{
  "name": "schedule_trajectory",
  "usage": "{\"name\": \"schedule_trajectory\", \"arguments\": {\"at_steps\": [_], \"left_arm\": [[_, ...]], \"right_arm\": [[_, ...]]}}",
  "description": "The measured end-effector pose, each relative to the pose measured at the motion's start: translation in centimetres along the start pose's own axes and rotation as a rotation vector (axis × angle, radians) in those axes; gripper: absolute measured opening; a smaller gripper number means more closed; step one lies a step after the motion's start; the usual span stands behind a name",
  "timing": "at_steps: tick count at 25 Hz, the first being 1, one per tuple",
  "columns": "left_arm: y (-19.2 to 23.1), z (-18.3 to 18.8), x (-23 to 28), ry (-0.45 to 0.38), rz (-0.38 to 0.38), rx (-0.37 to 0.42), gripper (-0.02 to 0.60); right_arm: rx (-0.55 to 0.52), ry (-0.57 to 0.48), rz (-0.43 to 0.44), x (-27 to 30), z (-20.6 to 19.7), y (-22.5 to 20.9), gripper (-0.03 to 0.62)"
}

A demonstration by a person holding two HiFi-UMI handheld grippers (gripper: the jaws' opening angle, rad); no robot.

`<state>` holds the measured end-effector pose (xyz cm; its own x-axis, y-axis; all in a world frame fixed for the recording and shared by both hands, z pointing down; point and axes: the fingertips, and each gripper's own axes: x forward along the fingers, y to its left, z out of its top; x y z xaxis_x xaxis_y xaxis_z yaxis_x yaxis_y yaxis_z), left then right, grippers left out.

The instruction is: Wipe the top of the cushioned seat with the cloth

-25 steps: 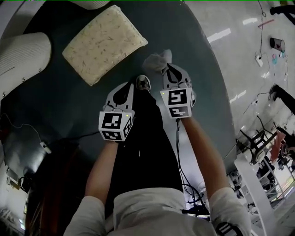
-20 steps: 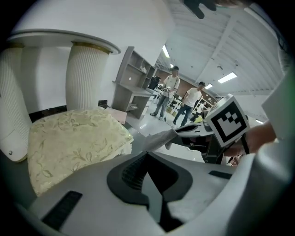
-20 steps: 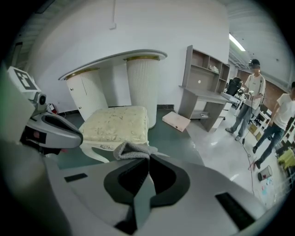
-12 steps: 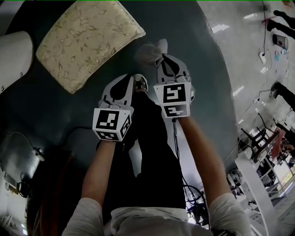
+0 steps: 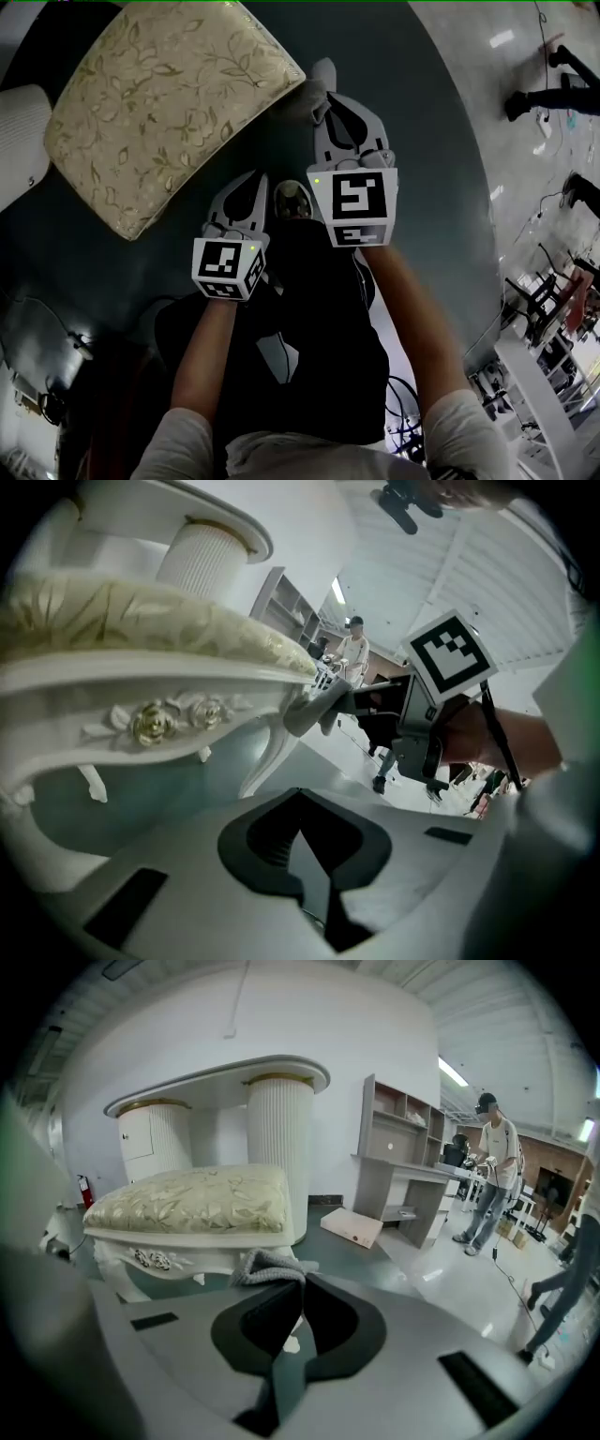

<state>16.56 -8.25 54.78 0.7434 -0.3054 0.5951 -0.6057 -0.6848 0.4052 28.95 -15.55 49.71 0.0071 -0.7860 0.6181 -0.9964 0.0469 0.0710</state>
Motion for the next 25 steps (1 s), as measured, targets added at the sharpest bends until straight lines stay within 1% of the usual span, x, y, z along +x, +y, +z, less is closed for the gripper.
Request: {"name": "schedule_trajectory", "arguments": {"at_steps": [2,6,8,10,14,17,22,25], "left_arm": [[1.0,-0.8,1.1,-0.023,0.000,0.004,0.014],[2.8,-1.1,2.2,-0.091,0.009,0.014,0.014],[3.5,-1.1,2.8,-0.121,0.009,0.032,0.014],[4.0,-1.2,3.5,-0.138,0.004,0.066,0.014],[4.9,-1.3,4.8,-0.165,-0.004,0.145,0.014],[5.7,-1.3,5.5,-0.183,-0.006,0.182,0.014],[7.2,-1.5,6.4,-0.199,-0.002,0.185,0.014],[7.7,-1.3,6.8,-0.208,-0.002,0.209,0.014]], "right_arm": [[0.000,-0.065,0.011,0.8,0.1,0.2,0.015],[-0.046,-0.194,0.043,1.2,0.2,0.8,0.015],[-0.058,-0.256,0.045,1.2,0.3,1.0,0.015],[-0.056,-0.309,0.038,1.3,0.4,1.1,0.015],[-0.085,-0.358,0.016,1.9,0.6,1.6,0.015],[-0.062,-0.411,0.001,2.1,1.1,1.7,0.015],[-0.025,-0.462,-0.007,1.8,0.4,1.6,0.015],[-0.008,-0.513,-0.014,1.9,0.1,1.6,0.015]]}}
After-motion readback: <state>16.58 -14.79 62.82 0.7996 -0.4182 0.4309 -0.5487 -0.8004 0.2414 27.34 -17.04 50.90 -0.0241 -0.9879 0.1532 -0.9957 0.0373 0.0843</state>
